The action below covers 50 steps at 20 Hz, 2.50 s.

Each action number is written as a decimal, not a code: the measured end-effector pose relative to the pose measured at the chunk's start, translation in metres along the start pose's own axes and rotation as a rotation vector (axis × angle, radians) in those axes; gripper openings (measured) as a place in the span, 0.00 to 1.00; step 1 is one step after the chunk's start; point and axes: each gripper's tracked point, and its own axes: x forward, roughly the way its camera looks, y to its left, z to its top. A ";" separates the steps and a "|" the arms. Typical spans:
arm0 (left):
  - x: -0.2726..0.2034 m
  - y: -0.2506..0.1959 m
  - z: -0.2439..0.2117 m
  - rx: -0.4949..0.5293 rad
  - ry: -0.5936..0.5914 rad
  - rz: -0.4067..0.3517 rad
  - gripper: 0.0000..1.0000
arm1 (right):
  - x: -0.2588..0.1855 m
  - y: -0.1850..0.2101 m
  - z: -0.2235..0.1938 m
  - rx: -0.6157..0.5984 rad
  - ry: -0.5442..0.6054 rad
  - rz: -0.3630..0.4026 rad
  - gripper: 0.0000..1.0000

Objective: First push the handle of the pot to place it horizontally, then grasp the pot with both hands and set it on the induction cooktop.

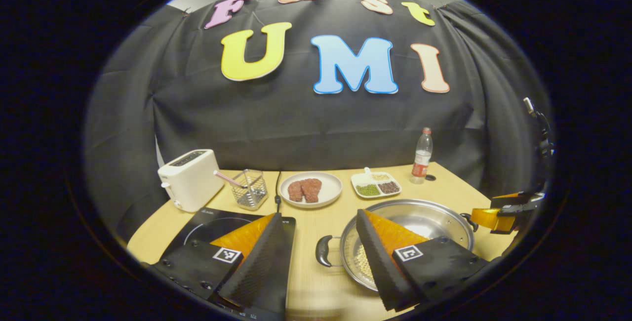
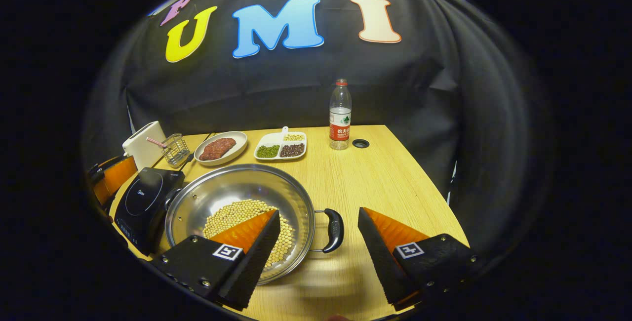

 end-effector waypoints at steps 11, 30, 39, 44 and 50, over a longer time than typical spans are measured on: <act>0.071 -0.012 -0.074 0.008 0.230 -0.122 0.98 | 0.029 -0.006 -0.020 0.023 0.096 -0.089 0.97; 0.091 -0.015 -0.117 0.006 0.346 -0.096 0.67 | 0.047 -0.004 -0.048 0.043 0.195 -0.065 0.57; 0.053 -0.021 -0.111 -0.021 0.293 -0.048 0.66 | 0.022 -0.012 -0.040 -0.030 0.155 -0.043 0.53; 0.018 -0.020 -0.096 -0.035 0.251 0.002 0.62 | 0.000 -0.011 -0.032 -0.052 0.122 0.001 0.53; -0.006 -0.002 -0.082 -0.030 0.205 0.012 0.64 | -0.022 0.005 -0.025 -0.053 0.090 0.013 0.53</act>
